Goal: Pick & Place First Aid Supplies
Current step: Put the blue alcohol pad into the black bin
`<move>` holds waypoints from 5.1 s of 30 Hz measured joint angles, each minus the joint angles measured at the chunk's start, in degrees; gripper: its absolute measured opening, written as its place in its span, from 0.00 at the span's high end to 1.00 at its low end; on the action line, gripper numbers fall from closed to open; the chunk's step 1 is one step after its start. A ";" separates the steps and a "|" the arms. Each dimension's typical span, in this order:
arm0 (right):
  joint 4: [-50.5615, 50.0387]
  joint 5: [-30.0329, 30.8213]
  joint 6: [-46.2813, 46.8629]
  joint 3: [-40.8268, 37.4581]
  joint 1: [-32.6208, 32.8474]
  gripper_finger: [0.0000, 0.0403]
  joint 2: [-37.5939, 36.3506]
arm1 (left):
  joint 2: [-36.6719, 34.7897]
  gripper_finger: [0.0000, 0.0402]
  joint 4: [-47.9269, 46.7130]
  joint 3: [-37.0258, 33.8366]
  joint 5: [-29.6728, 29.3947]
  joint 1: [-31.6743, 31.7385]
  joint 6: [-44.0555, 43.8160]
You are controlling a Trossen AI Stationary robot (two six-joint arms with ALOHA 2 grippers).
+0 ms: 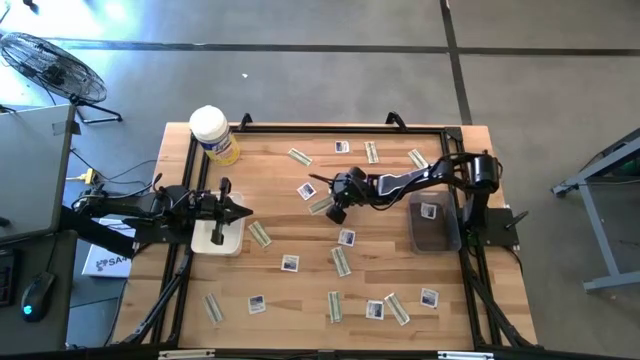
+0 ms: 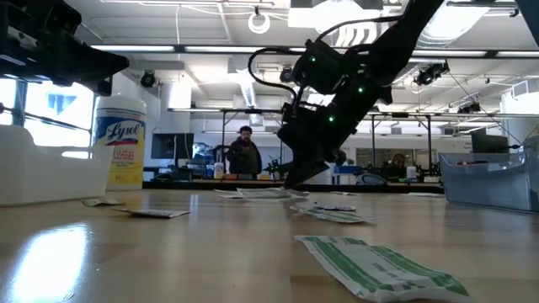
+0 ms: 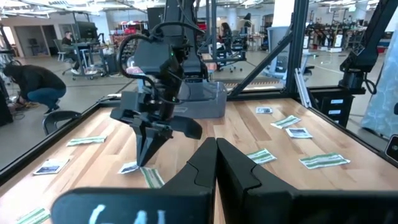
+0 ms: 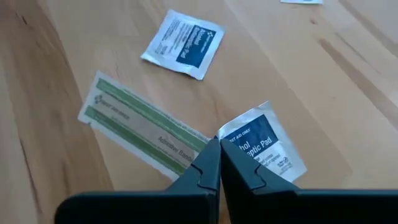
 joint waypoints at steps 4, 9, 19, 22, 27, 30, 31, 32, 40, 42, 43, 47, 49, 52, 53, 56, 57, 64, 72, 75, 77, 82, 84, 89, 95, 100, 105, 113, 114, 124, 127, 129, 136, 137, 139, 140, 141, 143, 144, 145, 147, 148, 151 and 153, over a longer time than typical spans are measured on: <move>-4.47 0.24 3.50 0.00 -0.02 0.98 0.00 | 0.02 1.00 0.00 0.00 -0.01 0.00 -0.01; -8.48 2.05 5.02 0.11 0.03 0.97 -0.11 | 0.00 1.00 0.00 0.00 -0.02 0.02 0.00; -9.04 -0.29 3.50 0.11 0.09 0.81 -0.66 | 0.01 1.00 0.00 0.00 -0.07 0.00 0.00; -9.88 -0.25 3.13 0.11 0.15 0.75 -1.11 | 0.00 1.00 0.01 0.00 -0.07 -0.01 -0.01; -10.31 3.03 2.22 0.09 0.11 0.69 -2.73 | 0.02 1.00 0.02 0.00 -0.02 -0.01 0.00; -9.48 3.15 2.17 0.11 -0.41 0.70 -3.08 | 0.00 1.00 0.00 0.00 -0.06 0.01 0.00; -9.32 2.88 2.14 0.11 -0.57 0.70 -3.08 | 0.00 1.00 0.02 0.00 -0.05 -0.01 0.00; -9.40 2.41 1.90 0.11 -0.78 0.71 -3.08 | 0.00 1.00 0.02 0.00 -0.02 0.00 -0.01; -9.44 0.76 -1.06 0.09 -0.79 0.75 -1.08 | 0.00 1.00 0.02 0.00 -0.04 -0.01 -0.02; -9.36 0.28 -1.05 0.11 -0.76 0.76 -0.54 | 0.00 1.00 0.02 0.00 -0.04 0.00 -0.02; -9.46 0.49 -0.79 0.12 -0.76 0.77 -0.34 | 0.01 1.00 0.02 0.00 -0.02 0.01 -0.01; -10.13 1.59 -0.32 0.20 -0.74 0.80 -0.29 | 0.02 1.00 0.02 0.00 0.00 0.00 0.00; -10.11 1.52 -0.19 0.20 -0.74 0.82 -0.26 | 0.00 1.00 0.00 0.00 0.02 0.01 0.00; -10.27 1.48 0.57 0.19 -0.74 0.87 -0.24 | 0.00 1.00 0.01 0.00 0.02 0.00 0.00; -10.28 1.49 0.61 0.18 -0.74 0.88 -0.24 | 0.00 1.00 0.00 0.00 0.02 0.00 -0.01; -10.27 1.60 0.69 0.19 -0.76 0.94 -0.22 | 0.01 1.00 0.00 0.00 0.02 0.02 -0.01; -10.28 1.64 0.69 0.19 -0.76 0.96 -0.20 | 0.02 1.00 0.02 0.00 0.02 -0.01 0.00; -11.23 1.79 2.18 0.06 -0.76 0.98 -1.31 | 0.01 1.00 0.02 0.00 0.04 -0.01 -0.02; -21.41 2.07 7.32 0.00 2.41 0.99 -11.97 | 0.02 1.00 0.00 0.00 0.07 0.02 -0.01; -28.00 2.07 11.33 0.00 4.68 0.99 -18.21 | 0.01 1.00 0.02 0.00 0.05 0.01 0.00; -33.23 2.06 14.67 0.02 6.41 1.00 -22.82 | 0.00 1.00 0.02 0.00 0.02 0.00 -0.02; -44.76 1.27 20.14 0.02 11.99 1.00 -33.83 | 0.00 1.00 0.00 0.00 0.02 0.00 -0.02; -49.88 1.35 20.44 0.07 14.75 1.00 -37.30 | 0.00 1.00 0.02 0.00 0.02 0.01 -0.01; -63.55 4.07 27.40 0.08 21.11 1.00 -42.42 | 0.01 1.00 0.02 0.00 0.00 0.01 0.00; -73.12 6.43 34.62 0.09 25.49 1.00 -42.35 | 0.00 1.00 0.02 0.00 -0.02 0.01 -0.02; -76.87 5.62 36.24 0.09 25.24 1.00 -40.17 | 0.02 1.00 0.00 0.00 -0.04 0.02 -0.02; -79.43 5.13 36.44 0.06 24.32 1.00 -38.29 | 0.01 1.00 0.01 0.00 -0.05 0.01 -0.01; -72.33 3.30 33.66 -10.30 20.18 1.00 -38.72 | 0.01 1.00 0.00 0.00 -0.07 0.01 0.00; -71.54 3.23 33.14 -11.37 19.47 1.00 -38.75 | 0.02 1.00 0.01 0.00 -0.07 0.00 0.00; -65.25 0.50 26.07 -19.14 10.90 0.99 -38.75 | 0.02 1.00 0.02 0.00 -0.07 0.00 0.00; -61.45 0.45 23.60 -21.06 9.36 0.99 -38.75 | 0.02 1.00 0.01 0.00 -0.07 0.02 0.00; -59.71 0.60 22.68 -21.96 8.41 0.99 -38.75 | 0.00 1.00 0.01 0.00 -0.07 0.00 0.00; -60.12 6.05 21.19 -22.60 7.34 0.93 -38.75 | 0.02 1.00 0.01 0.00 -0.08 0.01 0.00; -60.09 6.16 21.21 -22.60 7.34 0.91 -38.75 | 0.01 1.00 0.01 0.00 -0.08 0.00 0.00; -60.05 6.08 21.44 -22.60 7.34 0.88 -38.75 | 0.01 1.00 0.01 0.00 -0.09 0.00 -0.01; -60.08 6.01 21.55 -22.60 7.34 0.86 -38.75 | 0.00 1.00 0.00 0.00 -0.09 0.00 0.00; -60.09 5.97 21.71 -22.60 7.34 0.84 -38.75 | 0.00 1.00 0.00 0.00 -0.08 -0.01 -0.02; -60.23 5.25 22.85 -22.49 7.34 0.81 -38.75 | 0.02 1.00 0.02 0.00 -0.09 0.02 0.00; -60.43 4.62 23.22 -22.13 7.34 0.79 -38.75 | 0.01 1.00 0.01 0.00 -0.08 0.00 -0.01; -60.53 3.95 23.59 -21.51 7.34 0.79 -38.75 | 0.01 1.00 0.01 0.00 -0.09 0.01 -0.01; -61.46 1.12 23.91 -19.24 7.34 0.77 -38.75 | 0.02 1.00 0.00 0.00 -0.09 0.01 -0.02; -62.61 0.03 24.50 -17.83 7.44 0.77 -38.75 | 0.00 1.00 0.01 0.00 -0.09 0.00 0.00; -68.60 -1.79 26.28 -12.26 8.19 0.78 -38.75 | 0.00 1.00 0.00 0.00 -0.09 0.00 0.00; -71.84 -1.52 27.17 -7.78 9.10 0.78 -38.75 | 0.00 1.00 0.02 0.00 -0.09 0.00 -0.01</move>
